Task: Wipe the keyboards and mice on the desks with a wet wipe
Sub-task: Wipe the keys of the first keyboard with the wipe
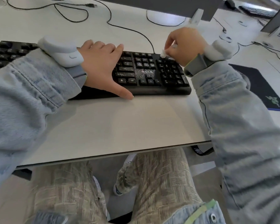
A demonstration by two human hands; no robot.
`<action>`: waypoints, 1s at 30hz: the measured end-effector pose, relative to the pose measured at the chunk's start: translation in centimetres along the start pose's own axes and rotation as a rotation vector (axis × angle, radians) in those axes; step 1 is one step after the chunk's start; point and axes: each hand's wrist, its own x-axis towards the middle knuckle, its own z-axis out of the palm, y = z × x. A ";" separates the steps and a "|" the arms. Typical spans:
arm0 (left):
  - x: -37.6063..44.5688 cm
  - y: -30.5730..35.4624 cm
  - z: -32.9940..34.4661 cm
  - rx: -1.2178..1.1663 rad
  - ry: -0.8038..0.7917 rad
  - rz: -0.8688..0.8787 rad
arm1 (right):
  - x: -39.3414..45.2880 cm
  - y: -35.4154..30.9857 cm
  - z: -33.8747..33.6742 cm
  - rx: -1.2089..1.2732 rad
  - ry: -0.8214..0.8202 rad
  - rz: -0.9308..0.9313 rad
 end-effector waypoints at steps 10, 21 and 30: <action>-0.2 -0.2 0.6 -0.040 0.033 0.025 | 2.7 -4.1 0.7 0.036 -0.043 -0.091; -0.2 0.0 0.7 -0.044 0.077 0.022 | 2.6 -7.8 -0.1 0.008 -0.116 -0.214; -0.3 0.2 0.6 -0.047 0.069 0.008 | -0.5 -8.3 -0.9 -0.041 -0.155 -0.312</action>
